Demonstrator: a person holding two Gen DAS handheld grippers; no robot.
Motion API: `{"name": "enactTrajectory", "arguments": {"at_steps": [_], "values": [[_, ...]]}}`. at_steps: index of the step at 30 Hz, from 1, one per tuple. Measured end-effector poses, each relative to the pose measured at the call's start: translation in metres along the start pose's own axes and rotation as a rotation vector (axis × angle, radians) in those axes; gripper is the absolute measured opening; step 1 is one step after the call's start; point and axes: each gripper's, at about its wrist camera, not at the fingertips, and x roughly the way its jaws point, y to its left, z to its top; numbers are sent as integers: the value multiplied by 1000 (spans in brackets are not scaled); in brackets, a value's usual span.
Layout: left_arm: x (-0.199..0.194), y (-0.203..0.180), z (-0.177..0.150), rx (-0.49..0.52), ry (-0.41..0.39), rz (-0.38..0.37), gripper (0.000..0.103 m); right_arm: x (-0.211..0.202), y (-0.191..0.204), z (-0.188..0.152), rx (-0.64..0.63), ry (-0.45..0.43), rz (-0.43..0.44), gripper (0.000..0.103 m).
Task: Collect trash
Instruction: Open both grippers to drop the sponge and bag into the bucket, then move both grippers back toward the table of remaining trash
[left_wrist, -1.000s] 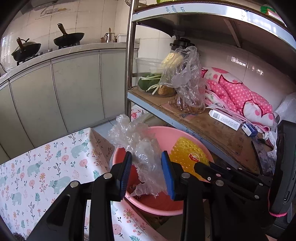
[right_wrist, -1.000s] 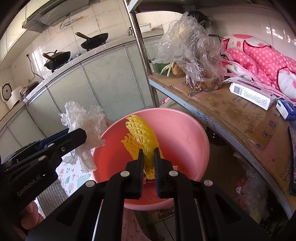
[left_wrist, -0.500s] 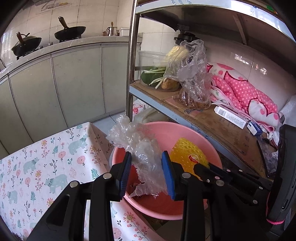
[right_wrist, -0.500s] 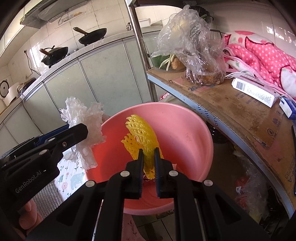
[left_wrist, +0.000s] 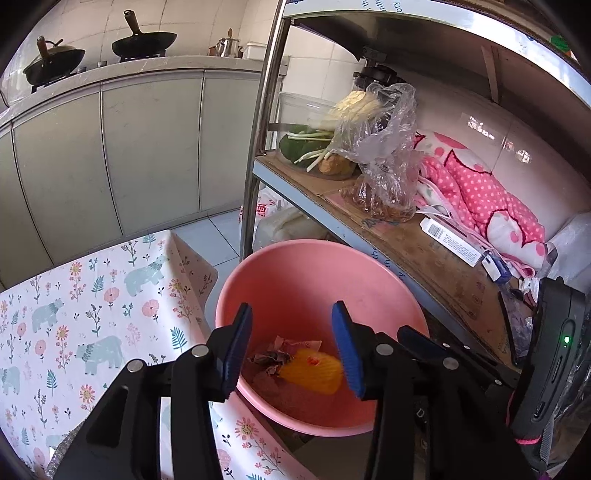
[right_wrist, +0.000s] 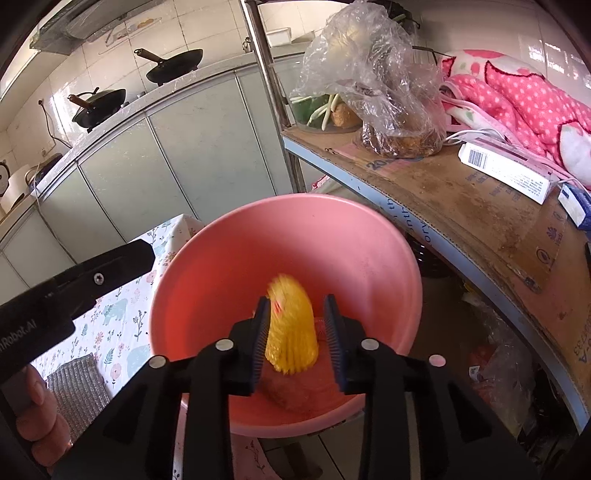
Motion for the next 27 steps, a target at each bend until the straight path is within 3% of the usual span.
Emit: {"name": "enactTrajectory", "arguments": {"at_steps": [27], "values": [[-77,-7,-3,13,-86,-2,45,-60,38,-8,-59,-81,86,33]]}}
